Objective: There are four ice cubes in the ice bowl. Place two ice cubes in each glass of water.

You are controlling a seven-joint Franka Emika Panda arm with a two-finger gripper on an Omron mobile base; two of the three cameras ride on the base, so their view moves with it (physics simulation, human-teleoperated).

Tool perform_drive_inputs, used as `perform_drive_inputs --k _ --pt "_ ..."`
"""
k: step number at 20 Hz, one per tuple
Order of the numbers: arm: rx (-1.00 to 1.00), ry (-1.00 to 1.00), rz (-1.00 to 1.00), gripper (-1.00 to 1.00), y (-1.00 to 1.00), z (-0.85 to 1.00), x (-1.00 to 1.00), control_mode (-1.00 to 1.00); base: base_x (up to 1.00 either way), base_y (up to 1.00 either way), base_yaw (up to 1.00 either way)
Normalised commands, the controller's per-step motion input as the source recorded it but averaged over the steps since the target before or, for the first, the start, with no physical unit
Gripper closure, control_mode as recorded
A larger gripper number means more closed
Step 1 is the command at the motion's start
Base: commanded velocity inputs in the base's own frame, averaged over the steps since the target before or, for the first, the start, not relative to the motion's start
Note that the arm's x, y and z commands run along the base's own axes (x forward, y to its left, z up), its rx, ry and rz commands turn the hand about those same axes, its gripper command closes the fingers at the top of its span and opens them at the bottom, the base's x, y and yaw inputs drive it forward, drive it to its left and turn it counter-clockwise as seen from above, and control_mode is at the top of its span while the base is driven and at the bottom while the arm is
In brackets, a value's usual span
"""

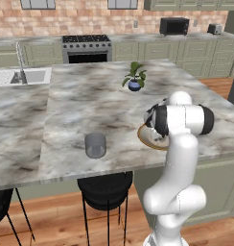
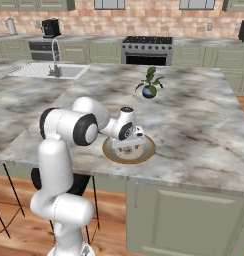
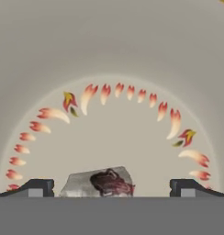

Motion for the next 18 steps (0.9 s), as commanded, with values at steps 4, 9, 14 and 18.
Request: perform_drive_inputs --k 4,9,14,18 --pt "0.03 0.03 0.00 -1.00 0.01 -0.13 0.10 -1.00 0.00 0.00 0.00" --pt "0.04 0.10 0.00 -1.00 0.00 -0.24 0.00 -1.00 0.00 0.00 0.00" --pt "0.04 0.07 0.00 1.00 0.00 -0.12 0.00 -1.00 0.00 0.00 0.00" --pt "0.02 0.01 0.00 1.00 0.00 -0.01 -0.04 -1.00 0.00 0.00 0.00"
